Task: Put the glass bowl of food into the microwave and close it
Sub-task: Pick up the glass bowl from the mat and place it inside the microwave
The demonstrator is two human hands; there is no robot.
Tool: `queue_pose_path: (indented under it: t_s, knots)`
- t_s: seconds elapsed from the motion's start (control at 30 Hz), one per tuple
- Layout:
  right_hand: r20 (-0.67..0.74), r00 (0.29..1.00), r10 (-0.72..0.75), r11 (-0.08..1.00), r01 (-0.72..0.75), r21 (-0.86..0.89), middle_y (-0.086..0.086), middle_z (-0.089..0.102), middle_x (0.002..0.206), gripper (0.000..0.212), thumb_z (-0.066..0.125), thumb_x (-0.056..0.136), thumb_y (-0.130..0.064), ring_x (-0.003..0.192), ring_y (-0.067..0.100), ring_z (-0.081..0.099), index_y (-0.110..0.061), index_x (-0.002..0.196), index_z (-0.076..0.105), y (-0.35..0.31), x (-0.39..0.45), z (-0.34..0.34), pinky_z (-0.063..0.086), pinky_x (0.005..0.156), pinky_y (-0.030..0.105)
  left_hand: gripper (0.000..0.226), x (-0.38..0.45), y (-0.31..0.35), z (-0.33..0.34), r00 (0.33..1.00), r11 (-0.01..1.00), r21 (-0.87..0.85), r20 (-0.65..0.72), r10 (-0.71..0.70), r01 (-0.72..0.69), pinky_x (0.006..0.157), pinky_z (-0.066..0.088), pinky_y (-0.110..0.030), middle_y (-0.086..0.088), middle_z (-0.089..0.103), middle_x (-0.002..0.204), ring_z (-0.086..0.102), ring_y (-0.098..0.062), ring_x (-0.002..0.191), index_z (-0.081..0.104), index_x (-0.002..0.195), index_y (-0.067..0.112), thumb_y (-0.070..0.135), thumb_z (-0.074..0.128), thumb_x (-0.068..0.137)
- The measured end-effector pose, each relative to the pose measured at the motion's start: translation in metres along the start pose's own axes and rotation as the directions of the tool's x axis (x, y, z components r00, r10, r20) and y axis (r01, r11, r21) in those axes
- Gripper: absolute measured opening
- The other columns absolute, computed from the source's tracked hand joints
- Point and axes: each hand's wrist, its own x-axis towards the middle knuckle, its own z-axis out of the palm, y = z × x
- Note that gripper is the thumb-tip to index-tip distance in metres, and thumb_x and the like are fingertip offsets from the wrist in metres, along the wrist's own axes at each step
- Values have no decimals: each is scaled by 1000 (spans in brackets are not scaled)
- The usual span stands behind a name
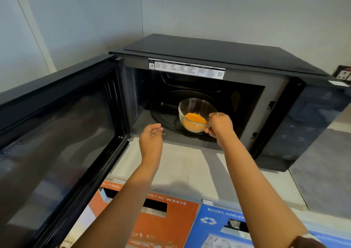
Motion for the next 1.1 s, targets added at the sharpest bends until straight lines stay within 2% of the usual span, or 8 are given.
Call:
queue_pose_path:
  t_s: [0.17,0.3,0.4,0.53,0.73,0.83,0.9,1.1]
  knots:
    - [-31,996,86,991,-82,105,15,60,94,27,42,93,-19,47,14,53,-6,113,54,-10,48,10,35,27,10,30,24,-13,12,998,995,-79,-21,60,-61,65,48,-8,8,67,89,62,-4,84,61,88,30,3,47,91]
    - [-21,989,149,976,-143,162,7,58,72,21,42,95,-24,34,11,52,-9,96,55,-15,77,18,32,25,9,36,35,-24,15,983,980,-91,-55,174,-178,68,49,-10,7,67,86,62,-3,80,61,87,34,1,46,91]
    - [-12,989,147,973,-143,182,5,55,70,17,40,96,-22,19,5,47,-11,90,51,-15,95,25,30,23,9,32,35,-34,14,966,961,-108,-81,247,-255,74,49,-12,5,67,85,62,-5,79,63,90,27,-1,47,90]
    - [2,997,80,978,-79,194,5,51,72,22,38,97,-16,18,3,46,-15,78,48,-12,112,39,28,23,8,22,39,-47,9,941,934,-121,-84,329,-337,75,49,-14,2,67,84,63,-8,81,63,98,12,4,47,87]
    - [7,999,36,990,-37,136,3,52,70,28,37,97,-14,18,3,46,-17,71,45,-11,121,50,29,22,9,22,42,-48,11,931,930,-67,-75,356,-361,58,43,-9,14,68,74,53,-2,61,63,93,17,6,47,86]
    - [7,1000,27,993,-27,119,5,52,69,18,36,97,-11,18,3,46,-11,85,50,-10,121,53,30,22,9,21,41,-50,11,921,921,-27,-54,386,-388,46,34,-12,21,68,75,42,-7,49,64,94,17,6,47,86]
    - [13,1000,28,992,-29,125,6,52,68,13,37,97,-10,18,3,46,-10,94,49,-10,120,55,29,22,9,20,41,-50,11,918,919,-7,-50,392,-393,42,30,-13,17,67,73,38,-6,43,64,95,15,7,47,86]
    - [14,1000,27,990,-29,137,5,51,67,25,38,95,-9,17,3,45,-12,72,48,-12,121,59,30,22,9,20,37,-49,11,915,914,36,-9,404,-403,43,28,-7,-4,67,82,41,-4,41,63,96,11,9,46,86]
